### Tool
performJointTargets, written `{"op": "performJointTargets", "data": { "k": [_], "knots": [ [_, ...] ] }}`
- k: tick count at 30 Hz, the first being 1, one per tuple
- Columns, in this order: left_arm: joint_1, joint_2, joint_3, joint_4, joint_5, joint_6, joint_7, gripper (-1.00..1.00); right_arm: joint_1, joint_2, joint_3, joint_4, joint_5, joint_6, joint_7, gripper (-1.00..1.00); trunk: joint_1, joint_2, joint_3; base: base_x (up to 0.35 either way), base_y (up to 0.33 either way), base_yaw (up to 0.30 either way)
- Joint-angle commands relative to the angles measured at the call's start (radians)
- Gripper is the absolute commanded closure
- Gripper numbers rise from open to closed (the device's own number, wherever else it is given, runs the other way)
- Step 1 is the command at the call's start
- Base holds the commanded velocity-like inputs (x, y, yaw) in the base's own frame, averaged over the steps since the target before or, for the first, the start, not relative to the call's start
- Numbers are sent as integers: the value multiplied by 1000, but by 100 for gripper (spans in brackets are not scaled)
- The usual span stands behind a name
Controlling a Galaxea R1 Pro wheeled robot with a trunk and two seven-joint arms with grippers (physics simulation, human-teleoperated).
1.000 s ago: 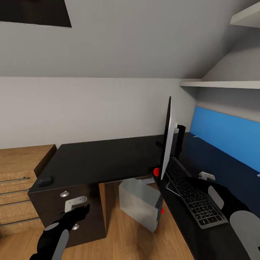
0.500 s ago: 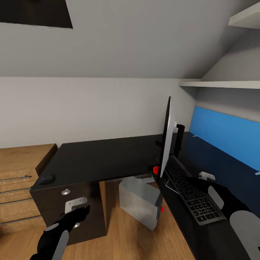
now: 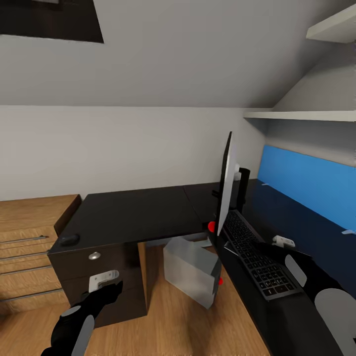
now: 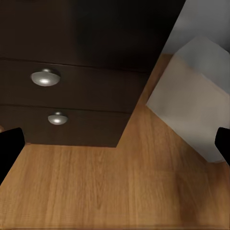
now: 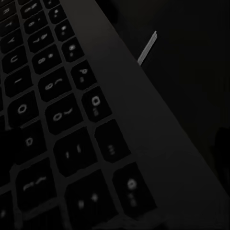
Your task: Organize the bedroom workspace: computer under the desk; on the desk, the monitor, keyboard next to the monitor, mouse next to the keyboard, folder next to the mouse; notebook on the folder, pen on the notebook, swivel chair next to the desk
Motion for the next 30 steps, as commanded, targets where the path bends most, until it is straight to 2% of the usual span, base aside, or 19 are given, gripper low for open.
{"op": "performJointTargets", "data": {
  "k": [1,20,30],
  "knots": [
    [-1,-1,1,-1,11,4,7,-100,0,-1,8,27,0,3,-2,-100,0,-1,-1,-228,0,0],
    [-1,0,4,-3,11,4,9,-100,0,-2,8,27,1,1,-4,-100,0,-1,-1,-247,0,0],
    [-1,1,5,-6,11,4,9,-100,0,-2,8,27,1,1,-17,-100,0,-1,-1,-33,0,0]
  ]
}}
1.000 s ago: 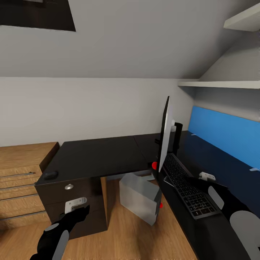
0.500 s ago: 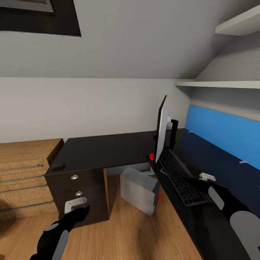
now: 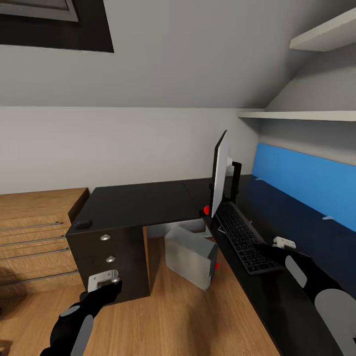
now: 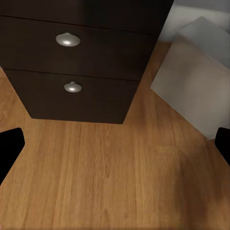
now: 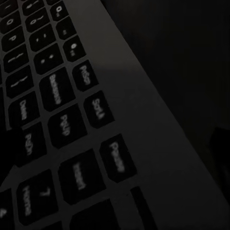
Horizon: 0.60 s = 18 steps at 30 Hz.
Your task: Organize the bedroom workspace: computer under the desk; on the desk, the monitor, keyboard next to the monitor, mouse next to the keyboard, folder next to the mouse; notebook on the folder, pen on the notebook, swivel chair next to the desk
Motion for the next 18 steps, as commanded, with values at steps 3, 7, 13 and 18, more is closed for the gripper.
{"op": "performJointTargets", "data": {
  "k": [3,7,13,18],
  "knots": [
    [-1,-1,1,-3,11,5,7,-100,0,-1,6,15,-3,7,-4,-100,0,0,-1,-1,0,0],
    [-1,-1,4,-3,11,5,7,-100,0,-1,6,15,-2,7,-4,-100,0,0,-1,0,0,0],
    [-1,-2,23,-3,12,4,7,-100,0,-1,6,15,-2,6,-4,-100,0,0,-1,0,0,0],
    [-1,-2,26,-3,12,4,7,-100,0,-1,7,15,-2,5,-4,-100,0,0,-1,-43,0,0]
  ]
}}
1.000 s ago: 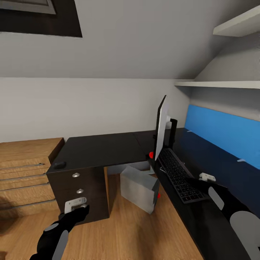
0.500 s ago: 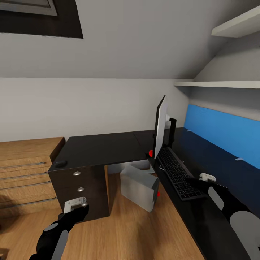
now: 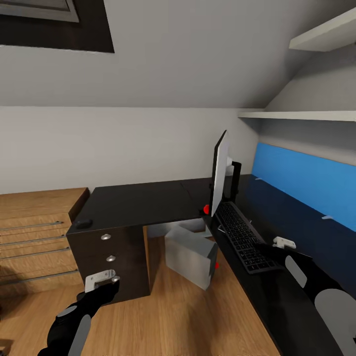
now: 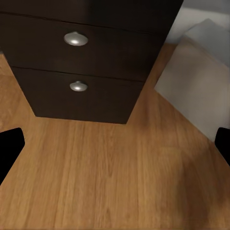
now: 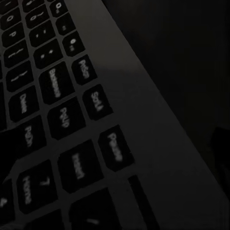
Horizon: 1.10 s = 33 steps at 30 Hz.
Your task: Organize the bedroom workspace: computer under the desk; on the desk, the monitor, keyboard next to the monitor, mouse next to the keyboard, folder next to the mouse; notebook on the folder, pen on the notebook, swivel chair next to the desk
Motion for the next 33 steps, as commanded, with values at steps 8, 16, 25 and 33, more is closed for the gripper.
{"op": "performJointTargets", "data": {
  "k": [8,16,25,33],
  "knots": [
    [-1,-1,2,-1,11,6,7,-100,0,-1,6,14,-4,6,-9,-100,0,-1,-1,-95,0,0],
    [-1,-2,3,-1,11,6,7,-100,0,0,7,14,-4,5,-9,-100,-12,20,8,-4,0,0],
    [-1,-2,3,0,11,6,7,-100,0,3,12,14,-4,5,-9,-100,-46,83,36,0,0,0],
    [-1,-1,5,10,11,6,10,-100,0,3,12,14,-4,4,-9,-100,-77,139,61,0,0,0]
  ]
}}
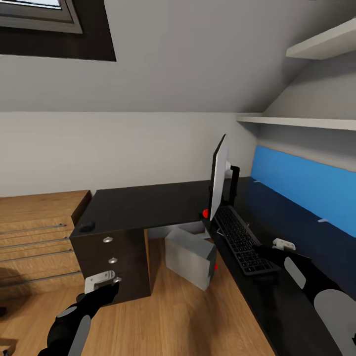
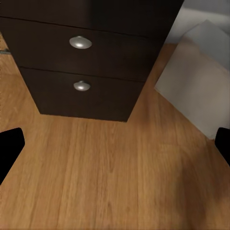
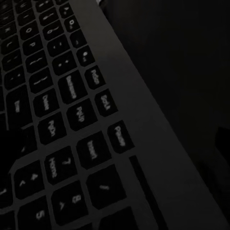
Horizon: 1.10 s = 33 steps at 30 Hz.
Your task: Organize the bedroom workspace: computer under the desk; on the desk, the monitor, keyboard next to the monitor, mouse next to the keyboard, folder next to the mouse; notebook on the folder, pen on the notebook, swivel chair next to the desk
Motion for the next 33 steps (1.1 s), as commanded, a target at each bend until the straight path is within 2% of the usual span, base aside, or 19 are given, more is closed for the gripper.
{"op": "performJointTargets", "data": {
  "k": [1,7,33],
  "knots": [
    [-1,0,1,1,11,4,7,-100,-1,-1,6,-1,-5,3,-1,-100,-4,7,2,0,0,0],
    [-1,0,2,6,11,4,8,-100,-1,-1,6,-1,-5,3,-1,-100,-27,49,21,0,0,0],
    [-1,0,-2,6,8,3,8,-100,1,7,12,-85,-4,-18,24,-100,-27,49,21,0,0,0]
  ]
}}
